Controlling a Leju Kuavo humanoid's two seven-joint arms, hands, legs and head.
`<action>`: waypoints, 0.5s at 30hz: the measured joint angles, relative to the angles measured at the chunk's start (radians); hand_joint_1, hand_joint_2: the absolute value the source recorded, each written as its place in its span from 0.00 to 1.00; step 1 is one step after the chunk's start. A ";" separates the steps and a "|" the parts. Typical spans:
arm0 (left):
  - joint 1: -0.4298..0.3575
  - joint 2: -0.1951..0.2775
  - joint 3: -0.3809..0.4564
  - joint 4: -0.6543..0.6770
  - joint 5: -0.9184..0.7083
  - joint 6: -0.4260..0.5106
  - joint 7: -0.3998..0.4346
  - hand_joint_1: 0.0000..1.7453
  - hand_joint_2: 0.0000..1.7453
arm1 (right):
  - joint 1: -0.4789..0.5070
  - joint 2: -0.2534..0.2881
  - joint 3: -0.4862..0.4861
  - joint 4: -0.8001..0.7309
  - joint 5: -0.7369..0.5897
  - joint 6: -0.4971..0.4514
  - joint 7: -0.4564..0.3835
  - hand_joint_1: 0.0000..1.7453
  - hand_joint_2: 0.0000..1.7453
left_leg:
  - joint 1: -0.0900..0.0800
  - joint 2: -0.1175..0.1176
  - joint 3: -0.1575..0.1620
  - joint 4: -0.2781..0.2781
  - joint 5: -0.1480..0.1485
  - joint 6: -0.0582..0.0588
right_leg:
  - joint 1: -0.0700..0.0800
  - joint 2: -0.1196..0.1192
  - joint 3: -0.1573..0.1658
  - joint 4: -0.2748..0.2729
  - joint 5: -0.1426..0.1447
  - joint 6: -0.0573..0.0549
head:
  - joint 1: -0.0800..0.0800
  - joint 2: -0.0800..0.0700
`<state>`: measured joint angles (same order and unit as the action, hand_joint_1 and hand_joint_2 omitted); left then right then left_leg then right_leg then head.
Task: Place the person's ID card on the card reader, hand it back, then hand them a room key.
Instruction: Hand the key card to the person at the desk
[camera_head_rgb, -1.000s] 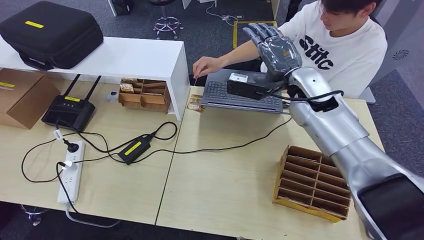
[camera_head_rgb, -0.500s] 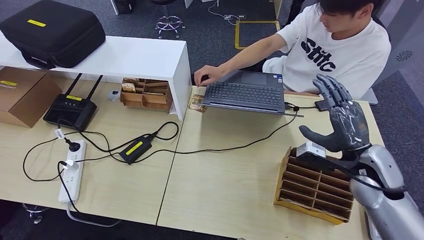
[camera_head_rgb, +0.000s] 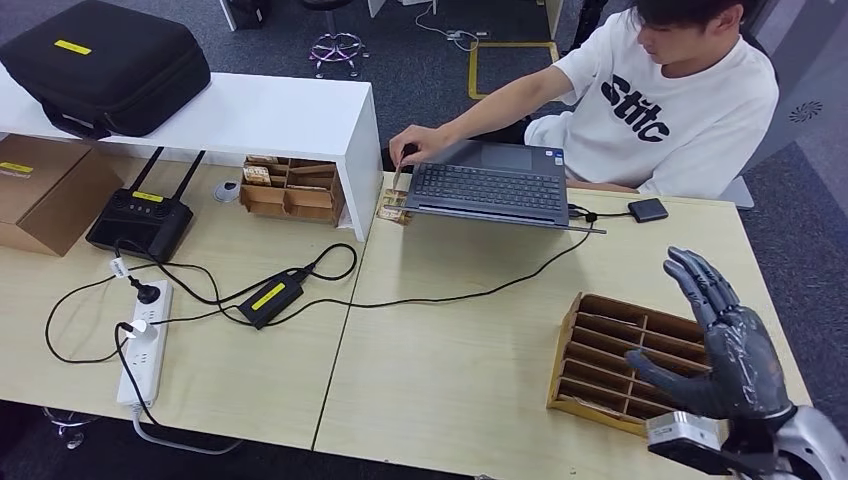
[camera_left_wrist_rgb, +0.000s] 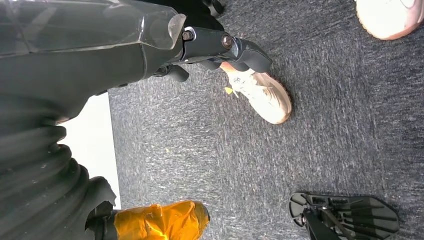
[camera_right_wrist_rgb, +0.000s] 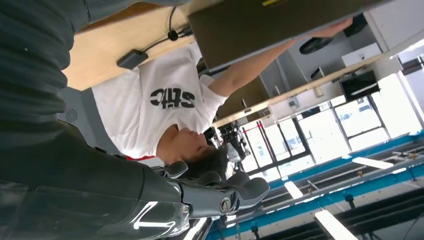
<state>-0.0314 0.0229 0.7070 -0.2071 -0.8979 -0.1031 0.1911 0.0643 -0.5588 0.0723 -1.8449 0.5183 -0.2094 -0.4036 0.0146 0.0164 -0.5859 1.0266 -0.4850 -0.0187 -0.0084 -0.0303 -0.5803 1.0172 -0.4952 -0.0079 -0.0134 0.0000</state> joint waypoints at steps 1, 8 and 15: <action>0.000 0.000 0.002 0.000 -0.003 0.000 0.000 0.00 1.00 | 0.002 0.004 0.003 0.001 0.010 0.009 -0.001 0.00 1.00 | 0.000 0.000 0.000 0.000 0.000 0.000 | 0.000 0.000 0.000 0.000 0.000 0.000 | 0.000 0.000; -0.006 -0.004 0.004 0.000 -0.037 -0.003 0.000 0.00 1.00 | -0.081 0.048 0.099 0.076 0.081 0.032 0.028 0.00 1.00 | 0.000 0.002 0.001 0.000 0.000 0.000 | 0.000 0.002 0.000 0.001 0.000 0.000 | 0.000 0.000; -0.008 -0.005 0.004 0.000 -0.067 -0.010 0.000 0.00 1.00 | -0.214 0.104 0.232 0.215 0.152 -0.002 0.085 0.00 1.00 | 0.000 0.002 0.002 0.000 0.000 0.000 | 0.000 0.002 0.000 0.001 0.000 0.000 | 0.000 0.000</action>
<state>-0.0394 0.0183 0.7107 -0.2071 -0.9649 -0.1128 0.1907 -0.1492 -0.4550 0.3046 -1.6297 0.6698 -0.2110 -0.3186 0.0147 0.0185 -0.5844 1.0267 -0.4846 -0.0190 -0.0083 -0.0284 -0.5798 1.0184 -0.4950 -0.0082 -0.0134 0.0000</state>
